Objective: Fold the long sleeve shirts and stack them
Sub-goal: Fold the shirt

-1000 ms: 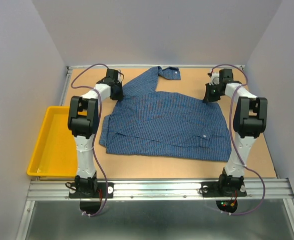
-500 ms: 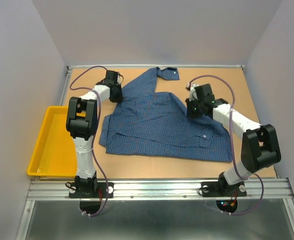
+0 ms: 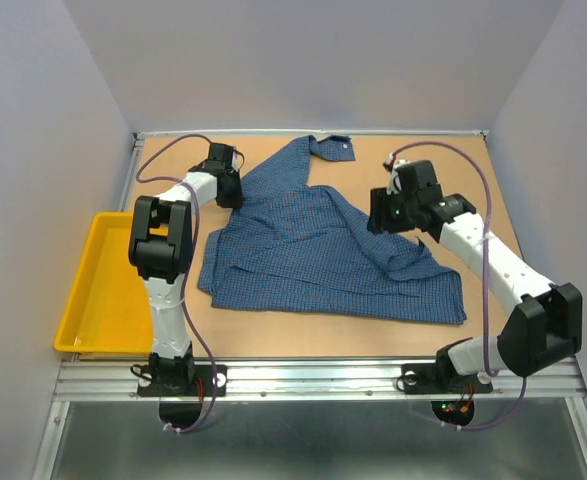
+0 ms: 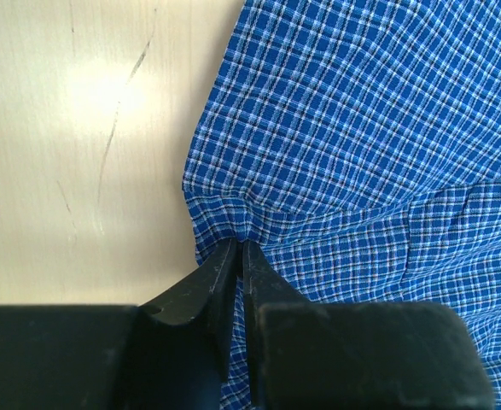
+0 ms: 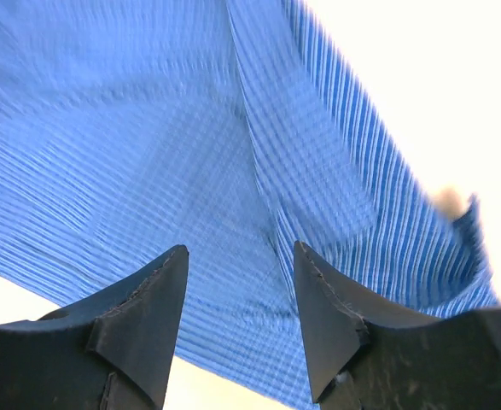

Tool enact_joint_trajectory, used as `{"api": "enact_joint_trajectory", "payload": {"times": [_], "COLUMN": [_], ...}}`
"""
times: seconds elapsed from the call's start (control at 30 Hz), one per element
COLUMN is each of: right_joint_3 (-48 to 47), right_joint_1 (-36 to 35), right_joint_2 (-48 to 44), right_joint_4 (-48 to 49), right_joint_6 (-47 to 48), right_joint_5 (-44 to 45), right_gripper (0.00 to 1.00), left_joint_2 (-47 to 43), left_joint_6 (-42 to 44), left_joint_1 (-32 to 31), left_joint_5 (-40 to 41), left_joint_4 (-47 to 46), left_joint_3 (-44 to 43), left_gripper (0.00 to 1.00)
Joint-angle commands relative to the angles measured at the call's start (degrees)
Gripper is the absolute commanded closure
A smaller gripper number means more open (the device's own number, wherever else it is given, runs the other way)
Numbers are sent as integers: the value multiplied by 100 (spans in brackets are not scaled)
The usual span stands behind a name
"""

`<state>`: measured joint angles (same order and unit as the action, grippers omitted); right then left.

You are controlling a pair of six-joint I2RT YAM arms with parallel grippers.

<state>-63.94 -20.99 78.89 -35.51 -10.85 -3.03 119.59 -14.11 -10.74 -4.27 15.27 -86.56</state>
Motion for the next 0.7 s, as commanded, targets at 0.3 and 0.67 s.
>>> {"api": "enact_joint_trajectory", "payload": {"times": [0.3, 0.67], "right_joint_3": [13, 989], "right_joint_1": [781, 1176], "right_joint_2": [645, 952], "right_joint_4": [-246, 677], "right_joint_6": [-1586, -2448], "right_joint_5": [698, 154], "right_gripper": [49, 51], "left_joint_2": [-401, -410], "left_joint_6": [-22, -13], "left_joint_1": [37, 37], "left_joint_5": [23, 23], "left_joint_4": [11, 3], "left_joint_3": [114, 105], "left_gripper": [81, 81]}}
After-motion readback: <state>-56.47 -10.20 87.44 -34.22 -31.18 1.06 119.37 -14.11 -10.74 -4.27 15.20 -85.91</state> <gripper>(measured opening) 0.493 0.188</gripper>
